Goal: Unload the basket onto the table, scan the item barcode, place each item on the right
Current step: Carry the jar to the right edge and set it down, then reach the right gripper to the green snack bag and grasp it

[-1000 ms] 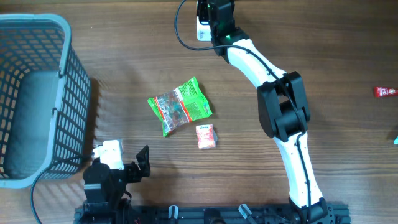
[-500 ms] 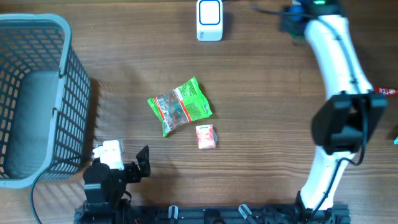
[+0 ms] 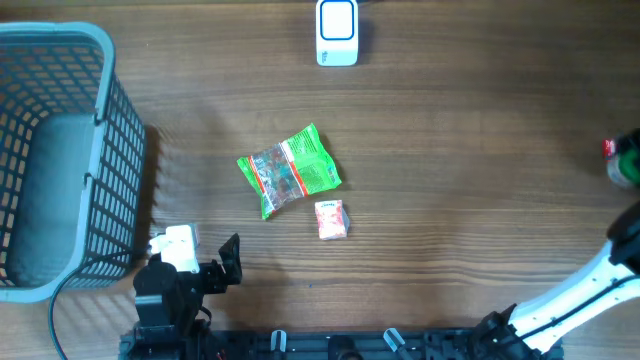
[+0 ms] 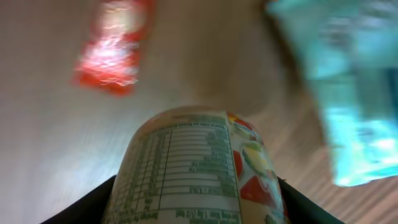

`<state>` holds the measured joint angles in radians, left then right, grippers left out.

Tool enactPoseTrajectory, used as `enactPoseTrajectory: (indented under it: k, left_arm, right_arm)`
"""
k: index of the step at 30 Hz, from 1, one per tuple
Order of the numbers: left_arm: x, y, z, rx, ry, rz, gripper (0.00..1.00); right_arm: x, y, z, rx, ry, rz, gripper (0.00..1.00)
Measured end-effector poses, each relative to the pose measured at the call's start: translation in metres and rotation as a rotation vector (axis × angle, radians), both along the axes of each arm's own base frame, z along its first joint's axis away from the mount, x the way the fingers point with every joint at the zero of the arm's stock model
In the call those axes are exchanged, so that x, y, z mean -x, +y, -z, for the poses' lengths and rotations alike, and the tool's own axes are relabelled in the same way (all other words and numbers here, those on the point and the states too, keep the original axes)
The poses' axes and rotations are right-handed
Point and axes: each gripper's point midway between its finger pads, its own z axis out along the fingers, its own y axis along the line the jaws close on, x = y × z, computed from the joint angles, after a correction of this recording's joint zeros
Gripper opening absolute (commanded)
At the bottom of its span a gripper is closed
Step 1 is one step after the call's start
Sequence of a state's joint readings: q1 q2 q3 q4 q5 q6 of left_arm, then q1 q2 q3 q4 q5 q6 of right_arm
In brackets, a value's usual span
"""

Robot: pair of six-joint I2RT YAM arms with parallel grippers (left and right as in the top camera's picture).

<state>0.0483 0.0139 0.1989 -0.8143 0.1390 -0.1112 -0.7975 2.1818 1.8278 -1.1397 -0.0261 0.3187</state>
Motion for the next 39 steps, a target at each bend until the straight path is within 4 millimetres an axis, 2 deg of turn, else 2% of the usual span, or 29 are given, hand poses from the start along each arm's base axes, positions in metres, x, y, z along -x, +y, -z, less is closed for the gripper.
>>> enactPoseTrajectory:
  k: [1, 2, 4, 6, 7, 9, 11, 12, 13, 14, 15, 16, 17, 18, 19, 20, 21, 22, 23, 24, 26, 27, 30, 32, 34, 37, 39]
  left_arm:
    - [0.0, 0.0, 0.0, 0.0, 0.0, 0.0, 1.0]
    - [0.0, 0.0, 0.0, 0.0, 0.0, 0.0, 1.0]
    - [0.0, 0.0, 0.0, 0.0, 0.0, 0.0, 1.0]
    - [0.0, 0.0, 0.0, 0.0, 0.0, 0.0, 1.0]
    - [0.0, 0.0, 0.0, 0.0, 0.0, 0.0, 1.0]
    - [0.0, 0.0, 0.0, 0.0, -0.001, 0.0, 1.0]
    - [0.0, 0.0, 0.0, 0.0, 0.0, 0.0, 1.0]
    - [0.0, 0.0, 0.0, 0.0, 0.0, 0.0, 1.0]
    - [0.0, 0.0, 0.0, 0.0, 0.0, 0.0, 1.0]
    - [0.0, 0.0, 0.0, 0.0, 0.0, 0.0, 1.0]
    - [0.0, 0.0, 0.0, 0.0, 0.0, 0.0, 1.0]
    - [0.0, 0.0, 0.0, 0.0, 0.0, 0.0, 1.0]
    - [0.0, 0.0, 0.0, 0.0, 0.0, 0.0, 1.0]
    - [0.0, 0.0, 0.0, 0.0, 0.0, 0.0, 1.0]
    - [0.0, 0.0, 0.0, 0.0, 0.0, 0.0, 1.0]
    - [0.0, 0.0, 0.0, 0.0, 0.0, 0.0, 1.0]
    - [0.0, 0.0, 0.0, 0.0, 0.0, 0.0, 1.0]
    - [0.0, 0.0, 0.0, 0.0, 0.0, 0.0, 1.0]
    - [0.0, 0.0, 0.0, 0.0, 0.0, 0.0, 1.0]
    - [0.0, 0.0, 0.0, 0.0, 0.0, 0.0, 1.0]
    - [0.0, 0.0, 0.0, 0.0, 0.0, 0.001, 1.0]
    - [0.0, 0.0, 0.0, 0.0, 0.0, 0.0, 1.0]
    - [0.0, 0.0, 0.0, 0.0, 0.0, 0.0, 1.0]
    - [0.0, 0.0, 0.0, 0.0, 0.0, 0.0, 1.0]
    - [0.0, 0.0, 0.0, 0.0, 0.0, 0.0, 1.0]
    - [0.0, 0.0, 0.0, 0.0, 0.0, 0.0, 1.0]
    - [0.0, 0.0, 0.0, 0.0, 0.0, 0.0, 1.0]
  right_arm:
    - [0.01, -0.008, 0.004, -0.005, 0.004, 0.033, 0.88]
    - [0.016, -0.017, 0.008, -0.001, 0.0, 0.064, 1.0]
    - [0.023, -0.028, 0.008, 0.01, -0.011, 0.102, 1.0]
    - [0.022, -0.029, 0.006, 0.009, -0.016, 0.104, 1.0]
    - [0.018, -0.027, -0.002, -0.002, -0.031, 0.1, 1.0]
    - [-0.008, -0.031, -0.044, 0.008, -0.136, 0.081, 1.0]
    - [-0.031, -0.019, -0.088, 0.002, -0.221, 0.044, 1.0]
    - [-0.048, 0.0, -0.117, -0.007, -0.284, 0.001, 1.0]
    - [-0.062, 0.028, -0.141, -0.033, -0.328, -0.054, 1.0]
    - [-0.08, 0.084, -0.17, -0.073, -0.365, -0.165, 1.0]
    - [-0.092, 0.122, -0.184, -0.089, -0.388, -0.249, 1.0]
    - [-0.107, 0.172, -0.198, -0.1, -0.408, -0.364, 1.0]
    - [-0.125, 0.246, -0.206, -0.118, -0.42, -0.539, 1.0]
    - [-0.133, 0.319, -0.204, -0.148, -0.417, -0.703, 1.0]
    - [-0.131, 0.365, -0.198, -0.163, -0.397, -0.806, 1.0]
    - [-0.127, 0.42, -0.189, -0.178, -0.383, -0.93, 1.0]
    - [-0.12, 0.463, -0.177, -0.199, -0.361, -1.026, 1.0]
    - [-0.114, 0.493, -0.166, -0.206, -0.346, -1.107, 1.0]
    - [-0.104, 0.531, -0.147, -0.212, -0.32, -1.232, 1.0]
    - [-0.094, 0.557, -0.128, -0.211, -0.288, -1.33, 1.0]
    - [-0.084, 0.587, -0.088, -0.16, -0.219, -1.454, 1.0]
    - [-0.081, 0.601, -0.055, -0.118, -0.164, -1.525, 1.0]
    - [-0.081, 0.603, -0.011, -0.094, -0.084, -1.61, 1.0]
    - [-0.082, 0.599, 0.0, -0.085, -0.059, -1.645, 1.0]
    - [-0.087, 0.601, 0.0, -0.073, -0.088, -1.707, 1.0]
    - [-0.082, 0.62, -0.003, -0.191, -0.167, -1.781, 1.0]
    - [-0.078, 0.629, 0.002, -0.258, -0.181, -1.802, 1.0]
